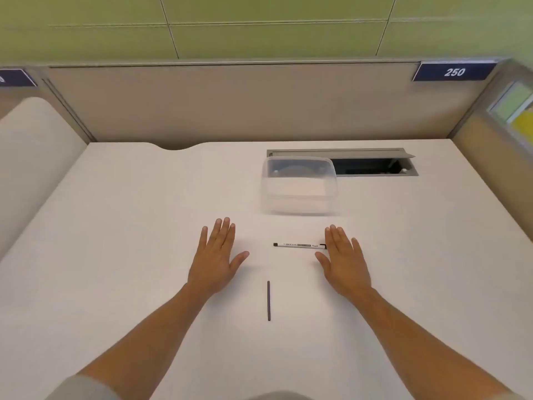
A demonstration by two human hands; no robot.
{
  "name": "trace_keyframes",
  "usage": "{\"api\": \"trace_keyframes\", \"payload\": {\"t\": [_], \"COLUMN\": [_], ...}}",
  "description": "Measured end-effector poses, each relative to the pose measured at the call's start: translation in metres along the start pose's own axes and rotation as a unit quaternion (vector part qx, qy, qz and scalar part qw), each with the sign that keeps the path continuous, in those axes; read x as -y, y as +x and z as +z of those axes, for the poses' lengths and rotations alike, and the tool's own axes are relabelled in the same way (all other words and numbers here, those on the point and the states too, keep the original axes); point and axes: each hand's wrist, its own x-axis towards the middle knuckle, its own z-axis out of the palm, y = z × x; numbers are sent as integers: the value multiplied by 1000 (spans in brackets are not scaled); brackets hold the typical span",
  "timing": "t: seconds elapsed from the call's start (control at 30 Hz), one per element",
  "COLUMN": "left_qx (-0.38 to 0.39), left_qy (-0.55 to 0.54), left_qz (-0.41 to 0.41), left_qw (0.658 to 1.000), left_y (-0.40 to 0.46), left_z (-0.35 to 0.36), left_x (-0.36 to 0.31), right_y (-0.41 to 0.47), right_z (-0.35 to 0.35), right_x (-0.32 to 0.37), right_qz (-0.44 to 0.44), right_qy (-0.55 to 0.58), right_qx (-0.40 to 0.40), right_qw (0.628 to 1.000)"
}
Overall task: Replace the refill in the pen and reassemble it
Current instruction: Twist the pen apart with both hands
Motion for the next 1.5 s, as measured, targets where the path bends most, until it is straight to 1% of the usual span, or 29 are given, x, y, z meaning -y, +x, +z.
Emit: {"api": "trace_keyframes", "payload": {"t": [0.17, 0.27, 0.4, 0.57, 0.7, 0.8, 0.9, 1.03, 1.13, 1.33, 1.5], "left_qx": [23, 29, 39, 32, 27, 35, 47, 54, 65, 45, 10], "left_qy": [10, 1, -21, -48, -60, -49, -52, -54, -62, -96, -119], "left_qz": [3, 11, 14, 41, 55, 68, 73, 71, 63, 61, 65], "left_qw": [1000, 1000, 999, 997, 996, 996, 995, 994, 994, 992, 991], "left_y": [-14, -18, -23, -25, -25, -23, -22, -20, -19, -20, -20], "left_z": [16, 18, 23, 25, 26, 28, 29, 32, 34, 29, 21], "left_x": [-7, -10, -16, -24, -28, -30, -34, -37, -39, -40, -40], "right_y": [-4, -7, -10, -14, -21, -28, -33, -31, -27, -29, -33], "right_z": [13, 13, 9, 0, -3, -4, -7, -12, -15, -11, -10], "right_x": [3, 5, 8, 10, 14, 16, 18, 22, 25, 29, 31], "right_qz": [-5, 2, 14, 8, -3, -18, -37, -82, -84, -58, -75], "right_qy": [22, 53, 60, 45, 75, 83, 66, 5, -13, 5, 23], "right_qx": [17, -12, -30, 0, -16, -12, 7, 36, 51, 36, 21], "right_qw": [1000, 999, 998, 999, 997, 996, 997, 996, 995, 998, 997]}}
